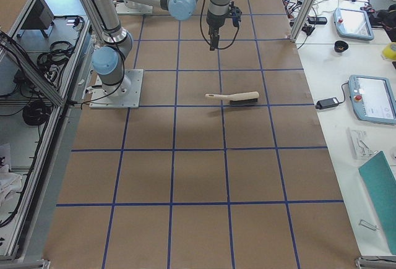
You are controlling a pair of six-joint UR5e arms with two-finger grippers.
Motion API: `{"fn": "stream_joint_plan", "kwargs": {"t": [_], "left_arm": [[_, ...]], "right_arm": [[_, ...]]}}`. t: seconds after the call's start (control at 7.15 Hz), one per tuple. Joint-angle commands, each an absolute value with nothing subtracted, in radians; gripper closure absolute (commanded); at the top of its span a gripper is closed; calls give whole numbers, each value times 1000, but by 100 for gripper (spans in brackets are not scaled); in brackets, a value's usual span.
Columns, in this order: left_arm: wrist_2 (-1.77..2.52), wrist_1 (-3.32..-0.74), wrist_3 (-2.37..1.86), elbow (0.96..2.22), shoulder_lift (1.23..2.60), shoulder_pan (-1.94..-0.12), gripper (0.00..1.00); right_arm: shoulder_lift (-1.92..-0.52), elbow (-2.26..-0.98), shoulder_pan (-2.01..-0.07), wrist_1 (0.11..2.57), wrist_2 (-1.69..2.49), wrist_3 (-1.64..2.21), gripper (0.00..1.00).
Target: Sweep and dump trash into bin
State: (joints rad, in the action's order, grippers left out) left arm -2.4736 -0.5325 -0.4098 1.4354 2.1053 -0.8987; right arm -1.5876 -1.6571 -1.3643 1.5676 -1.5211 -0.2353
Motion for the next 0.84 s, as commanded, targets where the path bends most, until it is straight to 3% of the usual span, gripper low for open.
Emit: {"fn": "stream_joint_plan", "kwargs": {"t": [0.0,0.7], "left_arm": [[-2500,-471,-399,1437,2106,-900,100],[-2578,-434,-211,1393,2190,-923,100]], "right_arm": [[-1609,-1652,-1455,1565,-1535,-114,0],[-1603,-1632,-1572,1522,-1583,-19,0]]}}
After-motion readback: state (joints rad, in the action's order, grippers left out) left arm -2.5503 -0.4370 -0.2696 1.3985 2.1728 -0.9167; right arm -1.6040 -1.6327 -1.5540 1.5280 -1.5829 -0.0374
